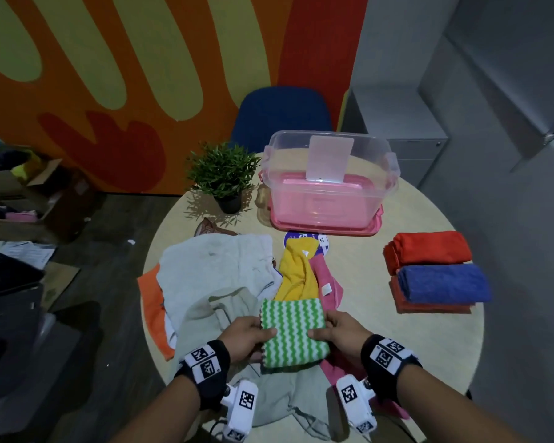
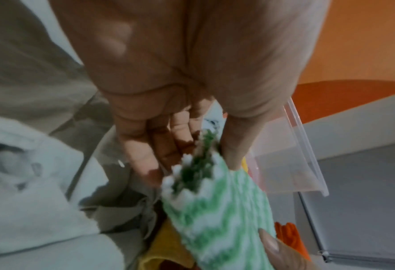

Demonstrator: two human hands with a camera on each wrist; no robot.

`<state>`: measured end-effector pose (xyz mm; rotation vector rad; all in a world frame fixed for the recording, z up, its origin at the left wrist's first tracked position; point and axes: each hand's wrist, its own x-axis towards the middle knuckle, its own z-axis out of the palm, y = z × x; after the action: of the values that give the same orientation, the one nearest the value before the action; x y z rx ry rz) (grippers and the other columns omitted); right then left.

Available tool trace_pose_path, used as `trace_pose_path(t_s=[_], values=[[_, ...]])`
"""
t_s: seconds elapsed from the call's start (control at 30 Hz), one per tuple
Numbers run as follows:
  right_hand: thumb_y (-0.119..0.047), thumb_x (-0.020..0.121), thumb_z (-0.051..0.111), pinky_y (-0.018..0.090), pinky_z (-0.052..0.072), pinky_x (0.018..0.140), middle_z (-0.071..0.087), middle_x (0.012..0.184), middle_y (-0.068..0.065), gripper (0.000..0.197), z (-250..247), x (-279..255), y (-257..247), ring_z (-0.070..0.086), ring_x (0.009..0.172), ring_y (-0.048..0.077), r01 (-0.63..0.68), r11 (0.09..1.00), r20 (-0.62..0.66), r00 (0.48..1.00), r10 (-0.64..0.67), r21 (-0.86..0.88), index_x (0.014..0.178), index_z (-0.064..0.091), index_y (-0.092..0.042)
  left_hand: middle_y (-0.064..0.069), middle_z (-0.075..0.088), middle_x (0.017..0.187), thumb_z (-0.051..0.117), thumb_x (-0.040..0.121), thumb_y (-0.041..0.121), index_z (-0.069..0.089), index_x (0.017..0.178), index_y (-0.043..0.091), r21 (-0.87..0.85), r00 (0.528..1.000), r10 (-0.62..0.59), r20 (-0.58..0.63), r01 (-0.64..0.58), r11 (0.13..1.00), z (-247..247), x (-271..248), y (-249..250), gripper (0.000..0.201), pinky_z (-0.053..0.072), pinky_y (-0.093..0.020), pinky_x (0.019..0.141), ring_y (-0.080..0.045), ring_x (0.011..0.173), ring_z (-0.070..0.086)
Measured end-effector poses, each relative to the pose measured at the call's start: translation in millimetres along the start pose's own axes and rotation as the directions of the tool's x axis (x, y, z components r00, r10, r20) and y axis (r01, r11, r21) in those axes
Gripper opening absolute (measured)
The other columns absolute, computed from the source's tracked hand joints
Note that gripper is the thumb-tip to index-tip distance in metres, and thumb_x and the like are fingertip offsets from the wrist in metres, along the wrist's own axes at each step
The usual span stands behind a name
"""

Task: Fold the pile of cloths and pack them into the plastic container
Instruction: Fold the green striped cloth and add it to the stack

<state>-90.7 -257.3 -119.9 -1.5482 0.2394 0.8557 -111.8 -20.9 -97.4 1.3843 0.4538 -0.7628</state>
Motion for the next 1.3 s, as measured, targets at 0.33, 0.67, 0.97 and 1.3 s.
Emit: trace_pose_path(t_s=[0.33,0.67,0.97,1.3], values=[[0.005,0.091,0.063,0.033,0.058,0.065,0.076,0.085,0.013,0.039,-15,-16,-31,0.074,0.075,0.023,0.205,0.973,-0.221,0.959,-0.177,0.110,0.117,0.036,-0.006,-0.006,0.057,0.062,0.050,0.101,0.013,0.031,0.113,0.018,0.147,0.934,0.352,-0.053,-0.342,0.928,8,0,38,0.023,0.044,-0.031,0.054,-0.019,0.056,0.052],[0.000,0.099,0.054,0.021,0.048,0.057,0.065,0.069,-0.014,0.018,-30,-56,-65,0.060,0.064,0.005,0.386,0.922,-0.217,0.899,-0.380,-0.013,0.105,0.042,-0.012,0.021,0.055,0.128,0.066,0.092,0.009,0.066,0.115,0.027,0.413,0.872,0.426,0.239,-0.489,0.769,28,6,74,0.030,0.037,-0.002,0.088,0.013,0.116,0.047],[0.017,0.076,0.074,0.032,0.058,0.073,0.069,0.106,0.007,0.051,-48,-71,-62,0.066,0.082,0.015,0.337,0.939,-0.280,0.897,-0.341,-0.067,0.119,0.064,-0.007,0.004,0.063,0.123,0.082,0.075,0.005,0.060,0.123,0.033,0.498,0.869,0.423,0.256,-0.493,0.713,45,30,90,0.059,0.056,-0.032,0.092,-0.013,0.109,0.064],[-0.014,0.083,0.078,0.031,0.056,0.087,0.070,0.099,-0.003,0.018,-70,-79,-43,0.068,0.089,0.011,0.231,0.896,-0.404,0.830,-0.385,-0.378,0.096,0.070,-0.024,0.011,0.045,0.126,0.072,0.085,0.042,0.069,0.109,0.019,0.816,0.840,0.407,0.360,-0.495,0.300,61,46,97,0.033,0.042,-0.025,0.098,-0.006,0.113,0.047]])
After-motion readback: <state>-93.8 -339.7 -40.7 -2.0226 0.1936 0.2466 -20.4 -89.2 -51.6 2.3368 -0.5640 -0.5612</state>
